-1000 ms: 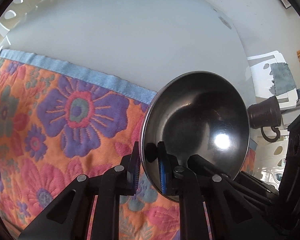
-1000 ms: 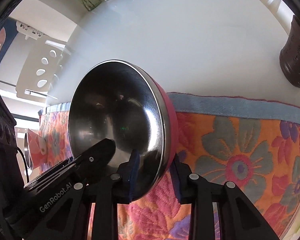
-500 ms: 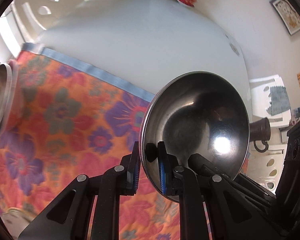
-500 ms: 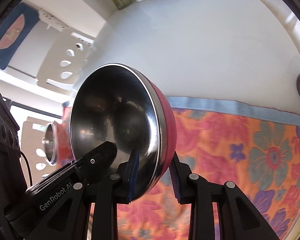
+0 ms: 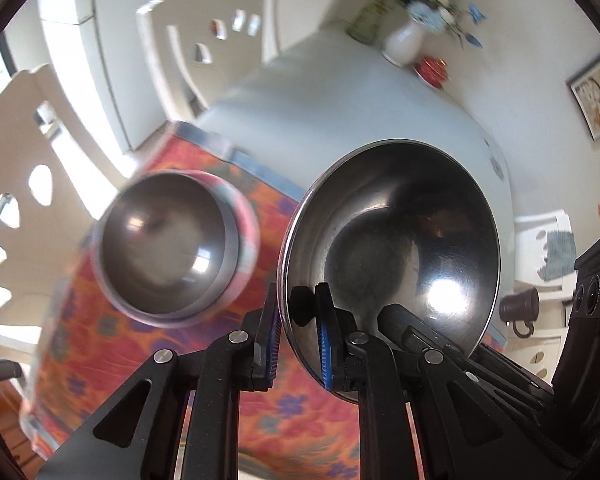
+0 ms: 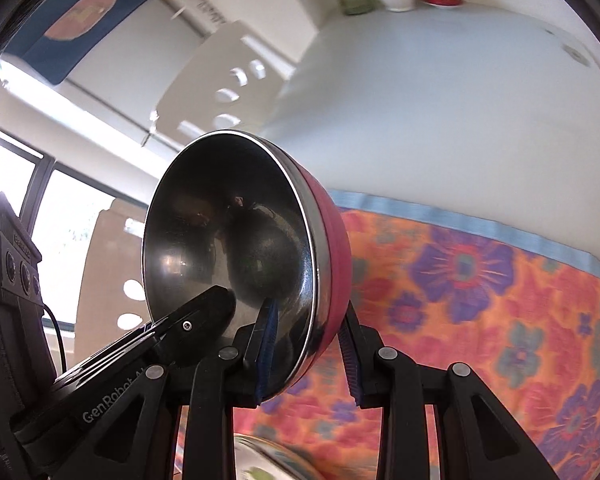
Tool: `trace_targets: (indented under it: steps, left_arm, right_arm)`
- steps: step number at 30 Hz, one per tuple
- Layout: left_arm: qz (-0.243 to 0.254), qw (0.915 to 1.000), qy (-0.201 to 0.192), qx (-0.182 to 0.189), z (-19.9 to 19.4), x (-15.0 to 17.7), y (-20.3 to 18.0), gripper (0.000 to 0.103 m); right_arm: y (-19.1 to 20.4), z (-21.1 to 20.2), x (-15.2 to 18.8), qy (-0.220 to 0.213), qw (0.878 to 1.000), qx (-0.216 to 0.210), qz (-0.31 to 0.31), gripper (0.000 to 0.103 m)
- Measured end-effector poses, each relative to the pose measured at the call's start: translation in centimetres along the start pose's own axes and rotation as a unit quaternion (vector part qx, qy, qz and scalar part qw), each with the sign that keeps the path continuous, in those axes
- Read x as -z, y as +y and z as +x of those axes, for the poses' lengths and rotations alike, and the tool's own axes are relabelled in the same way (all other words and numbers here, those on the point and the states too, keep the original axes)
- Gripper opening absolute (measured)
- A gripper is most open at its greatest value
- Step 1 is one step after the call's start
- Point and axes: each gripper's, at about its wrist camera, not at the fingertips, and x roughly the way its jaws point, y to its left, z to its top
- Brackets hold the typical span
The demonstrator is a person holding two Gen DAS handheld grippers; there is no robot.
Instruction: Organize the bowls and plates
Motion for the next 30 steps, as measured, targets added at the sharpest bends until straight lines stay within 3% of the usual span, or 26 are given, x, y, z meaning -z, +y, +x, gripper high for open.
trace_targets:
  steps: [7, 13, 30]
  left_arm:
    - [-0.021, 0.9997, 0.004, -0.01, -0.5, -2.3, 6.6, 0.013]
    - [-0.021, 0.9993, 0.026, -0.019, 0.9, -3.4, 10.4, 0.013]
    - [-0.028, 0.9985, 0.044, -0.018, 3.1, -4.1, 13.5, 0.013]
  right_arm:
    - [5.4, 4.1, -0.5, 0.018, 1.0, -0.017, -0.002, 0.03]
    - [7.1, 7.7, -1.1, 0.039, 0.999, -0.019, 0.027, 0.03]
    - [7.9, 12.6, -1.1, 0.085, 0.996, 0.019, 0.028, 0.031]
